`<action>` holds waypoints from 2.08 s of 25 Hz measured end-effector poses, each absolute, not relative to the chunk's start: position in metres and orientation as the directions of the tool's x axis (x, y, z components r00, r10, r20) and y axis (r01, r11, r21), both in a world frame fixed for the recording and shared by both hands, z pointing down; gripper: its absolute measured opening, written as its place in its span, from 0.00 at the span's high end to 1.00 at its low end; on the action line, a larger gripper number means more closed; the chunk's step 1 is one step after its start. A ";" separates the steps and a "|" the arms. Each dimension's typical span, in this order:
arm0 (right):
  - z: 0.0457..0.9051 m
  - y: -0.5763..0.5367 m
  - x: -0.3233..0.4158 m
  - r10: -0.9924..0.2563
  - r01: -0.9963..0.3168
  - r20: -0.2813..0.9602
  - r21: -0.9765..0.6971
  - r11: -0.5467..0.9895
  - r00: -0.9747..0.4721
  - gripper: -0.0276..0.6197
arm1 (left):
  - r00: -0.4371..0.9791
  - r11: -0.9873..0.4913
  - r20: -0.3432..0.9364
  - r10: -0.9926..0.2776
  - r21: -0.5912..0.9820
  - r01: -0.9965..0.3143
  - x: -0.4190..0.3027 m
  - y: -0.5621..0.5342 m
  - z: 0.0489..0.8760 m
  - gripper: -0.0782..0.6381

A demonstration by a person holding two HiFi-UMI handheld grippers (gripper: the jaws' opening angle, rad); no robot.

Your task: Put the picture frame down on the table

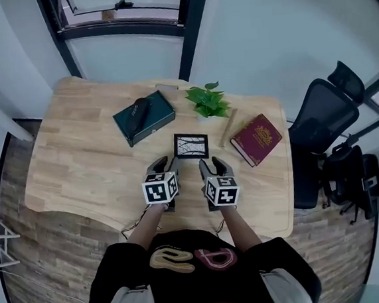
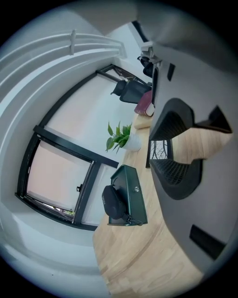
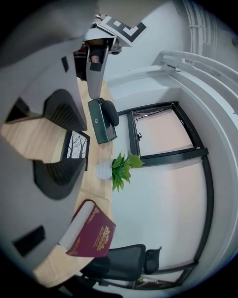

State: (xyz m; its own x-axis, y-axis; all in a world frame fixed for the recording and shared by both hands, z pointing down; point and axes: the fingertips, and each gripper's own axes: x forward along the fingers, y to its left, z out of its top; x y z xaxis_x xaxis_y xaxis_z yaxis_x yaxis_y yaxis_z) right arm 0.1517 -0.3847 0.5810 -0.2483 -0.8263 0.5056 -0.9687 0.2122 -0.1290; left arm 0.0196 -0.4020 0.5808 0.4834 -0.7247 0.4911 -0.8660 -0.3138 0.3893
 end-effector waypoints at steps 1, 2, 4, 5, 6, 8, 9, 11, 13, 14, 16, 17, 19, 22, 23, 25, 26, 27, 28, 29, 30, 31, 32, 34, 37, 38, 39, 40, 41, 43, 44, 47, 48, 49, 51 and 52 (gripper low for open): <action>0.578 -0.379 0.150 -0.833 -0.970 0.498 -0.121 0.209 -0.241 0.67 | 0.487 -0.326 0.477 -0.732 0.382 -0.865 0.018 -0.397 0.576 0.71; 0.574 -0.373 0.148 -0.839 -0.972 0.490 -0.115 0.207 -0.237 0.67 | 0.490 -0.338 0.464 -0.738 0.375 -0.863 0.016 -0.392 0.572 0.72; 0.569 -0.360 0.143 -0.847 -0.972 0.476 -0.106 0.210 -0.235 0.67 | 0.500 -0.362 0.445 -0.743 0.361 -0.859 0.013 -0.381 0.566 0.75; 0.567 -0.354 0.139 -0.850 -0.972 0.471 -0.102 0.213 -0.236 0.67 | 0.506 -0.374 0.439 -0.742 0.354 -0.857 0.011 -0.375 0.564 0.75; 0.565 -0.348 0.136 -0.853 -0.971 0.465 -0.099 0.217 -0.237 0.67 | 0.511 -0.385 0.435 -0.742 0.347 -0.855 0.009 -0.369 0.562 0.75; 0.561 -0.336 0.132 -0.859 -0.972 0.455 -0.095 0.215 -0.234 0.67 | 0.522 -0.401 0.419 -0.743 0.346 -0.848 0.005 -0.357 0.558 0.75; 0.559 -0.329 0.131 -0.862 -0.973 0.451 -0.094 0.210 -0.230 0.67 | 0.527 -0.406 0.404 -0.748 0.350 -0.844 0.003 -0.351 0.555 0.75; 0.555 -0.317 0.131 -0.870 -0.976 0.443 -0.092 0.199 -0.219 0.67 | 0.531 -0.415 0.363 -0.765 0.353 -0.839 0.000 -0.341 0.548 0.77; 0.552 -0.308 0.127 -0.879 -0.978 0.428 -0.083 0.193 -0.210 0.67 | 0.531 -0.429 0.330 -0.780 0.336 -0.838 -0.007 -0.331 0.543 0.77; 0.551 -0.303 0.125 -0.885 -0.979 0.419 -0.079 0.188 -0.204 0.68 | 0.535 -0.438 0.320 -0.782 0.328 -0.837 -0.009 -0.325 0.541 0.77; 0.549 -0.292 0.121 -0.896 -0.982 0.403 -0.073 0.173 -0.188 0.69 | 0.546 -0.453 0.312 -0.777 0.324 -0.831 -0.014 -0.312 0.542 0.77; 0.549 -0.286 0.120 -0.900 -0.984 0.399 -0.071 0.164 -0.179 0.69 | 0.551 -0.457 0.312 -0.774 0.326 -0.827 -0.015 -0.305 0.542 0.77; 0.551 -0.274 0.116 -0.901 -0.986 0.399 -0.072 0.152 -0.168 0.71 | 0.555 -0.462 0.312 -0.771 0.324 -0.825 -0.020 -0.292 0.543 0.78; 0.556 -0.258 0.107 -0.898 -0.986 0.409 -0.073 0.149 -0.166 0.71 | 0.555 -0.476 0.310 -0.772 0.297 -0.828 -0.025 -0.275 0.544 0.78; 0.558 -0.253 0.104 -0.898 -0.986 0.409 -0.072 0.148 -0.165 0.71 | 0.557 -0.478 0.309 -0.771 0.296 -0.827 -0.026 -0.271 0.545 0.78; 0.561 -0.246 0.099 -0.898 -0.987 0.409 -0.070 0.146 -0.161 0.72 | 0.559 -0.478 0.307 -0.770 0.304 -0.824 -0.029 -0.266 0.546 0.79; 0.562 -0.243 0.097 -0.899 -0.987 0.409 -0.068 0.144 -0.159 0.73 | 0.561 -0.478 0.306 -0.769 0.306 -0.823 -0.030 -0.263 0.546 0.79; 0.562 -0.239 0.094 -0.900 -0.988 0.408 -0.066 0.142 -0.157 0.73 | 0.562 -0.481 0.306 -0.768 0.304 -0.822 -0.031 -0.260 0.546 0.79; 0.562 -0.236 0.092 -0.901 -0.988 0.405 -0.063 0.140 -0.154 0.75 | 0.563 -0.484 0.308 -0.767 0.299 -0.822 -0.032 -0.258 0.546 0.79; 0.562 -0.233 0.090 -0.903 -0.989 0.402 -0.060 0.138 -0.151 0.77 | 0.564 -0.487 0.310 -0.765 0.293 -0.823 -0.033 -0.256 0.546 0.79; 0.562 -0.230 0.089 -0.906 -0.989 0.398 -0.057 0.135 -0.146 0.79 | 0.564 -0.489 0.311 -0.765 0.289 -0.823 -0.034 -0.254 0.546 0.80; 0.561 -0.228 0.088 -0.909 -0.990 0.393 -0.053 0.130 -0.140 0.82 | 0.563 -0.489 0.310 -0.766 0.288 -0.824 -0.036 -0.253 0.546 0.80; 0.561 -0.226 0.088 -0.912 -0.991 0.388 -0.048 0.126 -0.135 0.85 | 0.562 -0.487 0.310 -0.767 0.289 -0.824 -0.037 -0.252 0.546 0.81; 0.558 -0.225 0.087 -0.918 -0.991 0.374 -0.033 0.127 -0.130 0.89 | 0.561 -0.484 0.310 -0.768 0.292 -0.825 -0.038 -0.251 0.546 0.82; 0.552 -0.226 0.079 -0.922 -0.987 0.358 0.017 0.162 -0.146 0.92 | 0.567 -0.494 0.308 -0.764 0.285 -0.821 -0.037 -0.250 0.544 0.82; 0.552 -0.226 0.076 -0.922 -0.985 0.358 0.027 0.170 -0.149 0.93 | 0.568 -0.497 0.308 -0.763 0.282 -0.821 -0.037 -0.250 0.543 0.83; 0.552 -0.226 0.074 -0.921 -0.984 0.359 0.032 0.175 -0.152 0.94 | 0.568 -0.499 0.308 -0.763 0.279 -0.821 -0.036 -0.249 0.543 0.83; 0.552 -0.225 0.073 -0.920 -0.983 0.360 0.035 0.178 -0.154 0.94 | 0.568 -0.500 0.306 -0.764 0.277 -0.821 -0.036 -0.249 0.542 0.84; 0.551 -0.225 0.072 -0.920 -0.983 0.359 0.040 0.181 -0.155 0.94 | 0.568 -0.499 0.304 -0.765 0.276 -0.821 -0.036 -0.249 0.542 0.84; 0.551 -0.225 0.071 -0.921 -0.981 0.358 0.051 0.185 -0.155 0.94 | 0.566 -0.498 0.298 -0.769 0.277 -0.822 -0.036 -0.249 0.541 0.84; 0.552 -0.225 0.071 -0.920 -0.981 0.360 0.054 0.186 -0.155 0.94 | 0.566 -0.497 0.296 -0.770 0.279 -0.822 -0.037 -0.249 0.541 0.84; 0.555 -0.225 0.071 -0.916 -0.981 0.370 0.055 0.188 -0.155 0.94 | 0.566 -0.495 0.299 -0.768 0.282 -0.822 -0.038 -0.250 0.543 0.84; 0.555 -0.225 0.070 -0.916 -0.981 0.371 0.055 0.187 -0.154 0.94 | 0.564 -0.494 0.301 -0.769 0.281 -0.823 -0.039 -0.249 0.544 0.84; 0.555 -0.225 0.070 -0.916 -0.981 0.370 0.053 0.185 -0.153 0.94 | 0.562 -0.492 0.303 -0.769 0.280 -0.824 -0.041 -0.249 0.545 0.84; 0.556 -0.224 0.069 -0.918 -0.983 0.368 0.051 0.179 -0.148 0.94 | 0.561 -0.490 0.307 -0.769 0.279 -0.826 -0.043 -0.249 0.546 0.84; 0.556 -0.224 0.069 -0.920 -0.983 0.366 0.053 0.175 -0.144 0.94 | 0.560 -0.490 0.309 -0.769 0.279 -0.826 -0.044 -0.249 0.546 0.84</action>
